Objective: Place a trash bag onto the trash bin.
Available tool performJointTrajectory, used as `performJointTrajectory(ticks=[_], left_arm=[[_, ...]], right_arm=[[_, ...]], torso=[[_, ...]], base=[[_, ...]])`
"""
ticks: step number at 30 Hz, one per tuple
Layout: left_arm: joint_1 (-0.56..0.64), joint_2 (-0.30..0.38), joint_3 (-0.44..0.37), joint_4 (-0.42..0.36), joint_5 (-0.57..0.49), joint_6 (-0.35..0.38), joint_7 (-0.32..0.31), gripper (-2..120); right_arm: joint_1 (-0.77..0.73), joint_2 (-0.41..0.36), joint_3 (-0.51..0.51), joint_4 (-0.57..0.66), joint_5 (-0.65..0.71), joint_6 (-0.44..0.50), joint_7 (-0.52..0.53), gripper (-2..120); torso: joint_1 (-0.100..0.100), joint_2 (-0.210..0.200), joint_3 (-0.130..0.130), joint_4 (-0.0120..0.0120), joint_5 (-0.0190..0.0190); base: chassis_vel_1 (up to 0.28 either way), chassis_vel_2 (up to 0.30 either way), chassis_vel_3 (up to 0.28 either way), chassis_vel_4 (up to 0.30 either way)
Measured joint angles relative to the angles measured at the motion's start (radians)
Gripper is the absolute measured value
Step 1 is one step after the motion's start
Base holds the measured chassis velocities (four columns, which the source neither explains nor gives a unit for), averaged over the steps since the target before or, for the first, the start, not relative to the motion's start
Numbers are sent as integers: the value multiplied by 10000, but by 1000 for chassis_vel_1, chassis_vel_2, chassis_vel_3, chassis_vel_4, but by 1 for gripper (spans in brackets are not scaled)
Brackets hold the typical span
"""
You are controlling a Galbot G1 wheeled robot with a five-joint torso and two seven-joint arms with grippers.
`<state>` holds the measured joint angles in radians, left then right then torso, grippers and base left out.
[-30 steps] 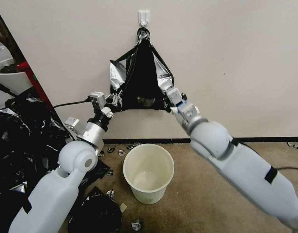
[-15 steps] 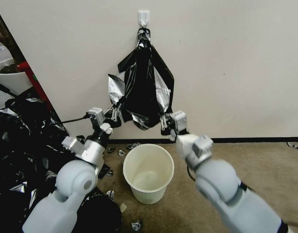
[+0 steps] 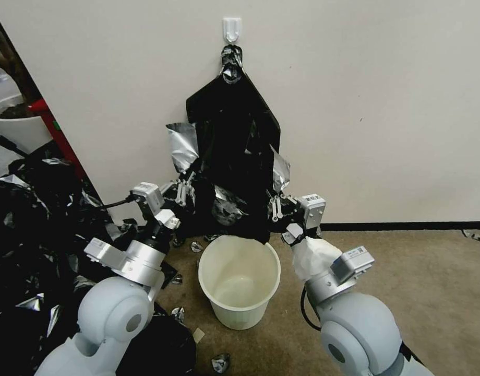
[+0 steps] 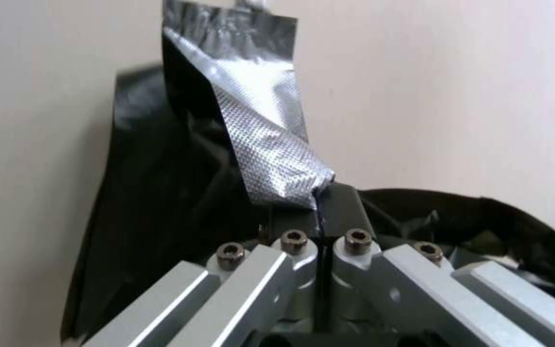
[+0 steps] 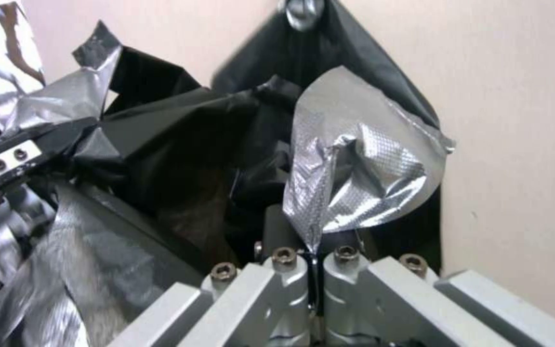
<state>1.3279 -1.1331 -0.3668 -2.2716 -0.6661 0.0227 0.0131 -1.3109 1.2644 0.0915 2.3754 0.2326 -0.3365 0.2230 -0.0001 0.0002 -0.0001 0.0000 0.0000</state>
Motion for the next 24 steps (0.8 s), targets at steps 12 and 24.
performJointTrajectory(ticks=[12,24], left_arm=[[638,-1026,1017,1852,1835,-361,277,0],[1551,-993,1819,2621,3229,-130,-930,0]], right_arm=[[-1044,-345,-266,-1180,-1561,-179,590,0],[-998,-736,-1002,-2061,802,-1395,3114,0]], torso=[[0,-2,0,-1,1],[0,-2,1,-1,1]], base=[[0,0,0,0],[0,0,0,0]])
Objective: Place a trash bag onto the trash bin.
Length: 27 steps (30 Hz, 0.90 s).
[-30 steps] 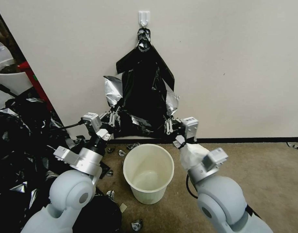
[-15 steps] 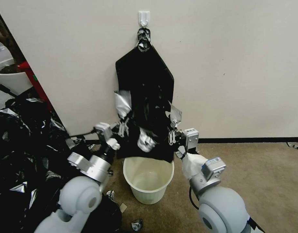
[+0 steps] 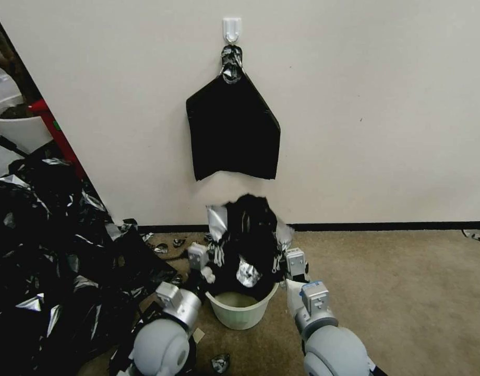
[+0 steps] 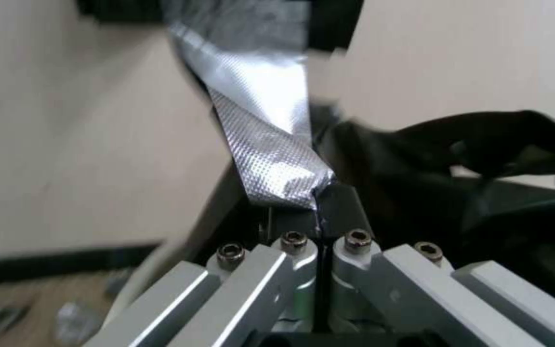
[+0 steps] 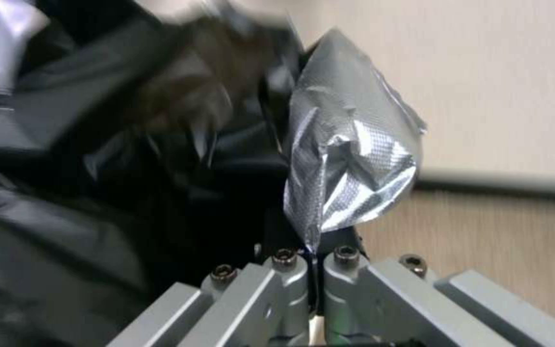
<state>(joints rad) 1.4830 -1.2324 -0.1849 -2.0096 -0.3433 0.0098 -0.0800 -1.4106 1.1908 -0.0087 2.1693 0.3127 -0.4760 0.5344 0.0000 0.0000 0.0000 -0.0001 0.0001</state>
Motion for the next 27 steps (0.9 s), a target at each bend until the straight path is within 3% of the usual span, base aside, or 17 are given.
performJointTrajectory(ticks=[1,4,5,7,8,10,19,27], left_arm=[[0,0,0,0,0,0,0,0],[278,219,227,-720,392,1156,-1459,0],[278,219,227,-720,392,1156,-1459,0],[506,448,466,-1437,553,2286,-2379,0],[506,448,466,-1437,553,2286,-2379,0],[696,714,754,-2042,626,3293,-3171,0],[975,1161,901,-2801,589,4511,-4673,0],[1601,1398,693,-2924,625,4660,-5356,0]], right_arm=[[0,0,0,0,0,0,0,0],[117,-69,-187,630,2460,-964,2078,0],[117,-69,-187,630,2460,-964,2078,0],[46,-182,-278,1126,3849,-1546,3009,0],[46,-182,-278,1126,3849,-1546,3009,0],[-158,-417,-487,1496,4524,-1831,3443,0],[-232,-982,-813,1797,4816,-2109,3628,0],[-151,-1228,-1208,1703,4710,-2289,3706,0]], torso=[[0,0,0,0,0],[0,0,0,1,-2],[0,0,0,1,-2],[0,0,-1,2,0],[0,0,-1,2,0],[0,0,-1,1,-1],[0,0,0,0,-1],[0,0,-1,1,-1]], base=[[0,0,0,0],[0,0,0,0],[0,0,0,0],[0,0,0,0],[0,0,0,0],[0,0,0,0],[0,0,0,0],[0,0,0,0]])
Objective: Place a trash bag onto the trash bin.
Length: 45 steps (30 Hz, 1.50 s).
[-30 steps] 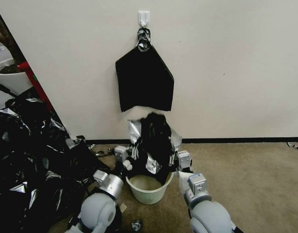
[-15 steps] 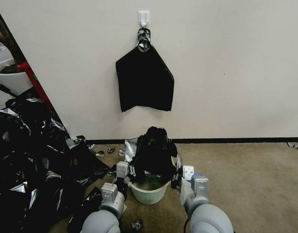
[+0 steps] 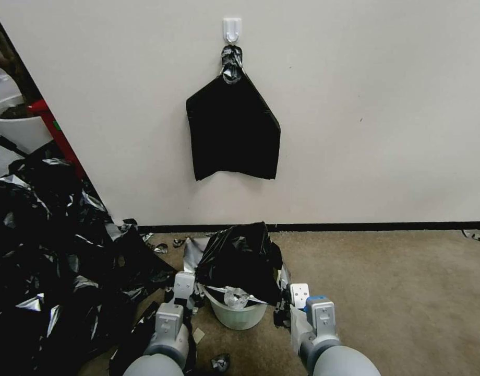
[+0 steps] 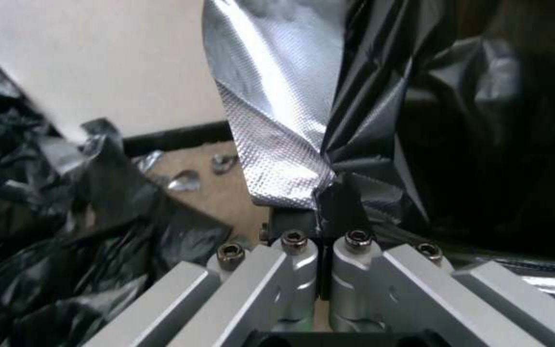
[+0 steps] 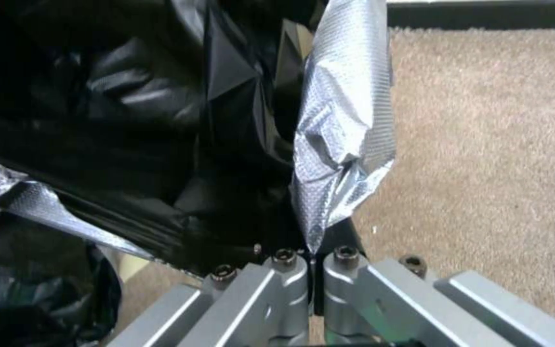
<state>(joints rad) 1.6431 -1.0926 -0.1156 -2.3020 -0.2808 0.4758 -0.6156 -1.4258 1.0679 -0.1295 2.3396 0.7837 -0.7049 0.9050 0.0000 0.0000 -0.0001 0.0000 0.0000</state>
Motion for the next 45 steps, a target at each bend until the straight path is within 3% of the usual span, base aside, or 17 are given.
performJointTrajectory(ticks=[20,30,38,44,45], left_arm=[[15,207,262,1415,2,41,-253,0],[-647,-72,573,2378,-65,199,-226,0],[-987,-256,811,2707,-222,357,-223,0],[-960,-242,743,2593,-361,343,-240,0],[-903,-194,683,2520,-368,382,-274,5]], right_arm=[[559,-228,-839,-1584,-1458,-19,-447,0],[1043,-149,-703,-2585,-1811,-20,-857,0],[1132,-56,-628,-3210,-1794,-21,-990,0],[1041,-7,-338,-2951,-1781,-22,-1092,0],[947,-50,-240,-2764,-1667,-31,-1129,5]], torso=[[1,0,1,0,-1],[0,-1,1,0,1],[0,0,1,-1,0],[0,0,1,0,0],[0,-1,1,0,0]], base=[[0,0,0,0],[0,0,0,0],[0,0,0,0],[0,0,0,0],[0,0,0,0]])
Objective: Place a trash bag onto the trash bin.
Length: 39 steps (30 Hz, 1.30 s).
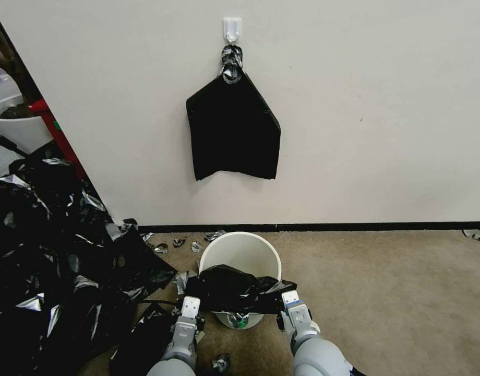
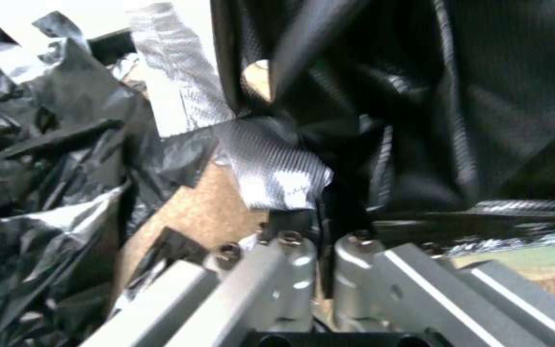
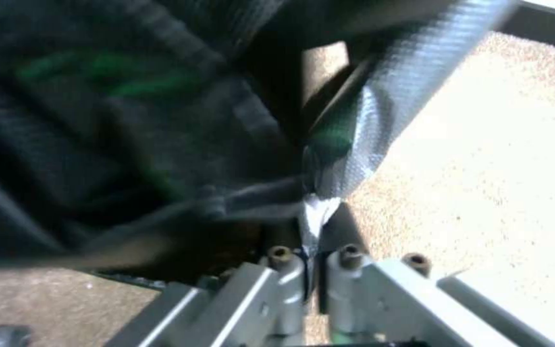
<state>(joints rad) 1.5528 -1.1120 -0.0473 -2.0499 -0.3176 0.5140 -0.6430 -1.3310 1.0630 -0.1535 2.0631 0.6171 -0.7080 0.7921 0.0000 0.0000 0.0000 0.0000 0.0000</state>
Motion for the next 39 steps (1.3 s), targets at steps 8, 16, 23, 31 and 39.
performJointTrajectory(ticks=[8,16,23,31,39], left_arm=[[523,600,-416,-1075,-475,917,-12,33],[1141,1358,-1216,-2213,-570,1129,227,65],[1416,1463,-1570,-2961,-730,1076,385,86],[1490,1299,-1453,-3394,-745,1101,509,100],[1473,1098,-1212,-3361,-729,950,705,100]], right_arm=[[-1019,-369,165,1312,379,-5,-33,32],[-2117,-615,276,2476,181,-4,-29,64],[-2364,-720,391,3002,174,5,-28,86],[-2337,-742,565,3548,408,588,-288,100],[-2318,-654,603,3127,746,2832,-829,100]], torso=[[0,0,-1,0,-1],[0,0,-1,0,-1],[0,0,-1,0,-1],[0,0,-1,0,0],[0,0,-1,0,0]], base=[[0,0,0,0],[0,0,0,0],[0,0,0,0],[0,0,0,0],[0,0,0,0]])
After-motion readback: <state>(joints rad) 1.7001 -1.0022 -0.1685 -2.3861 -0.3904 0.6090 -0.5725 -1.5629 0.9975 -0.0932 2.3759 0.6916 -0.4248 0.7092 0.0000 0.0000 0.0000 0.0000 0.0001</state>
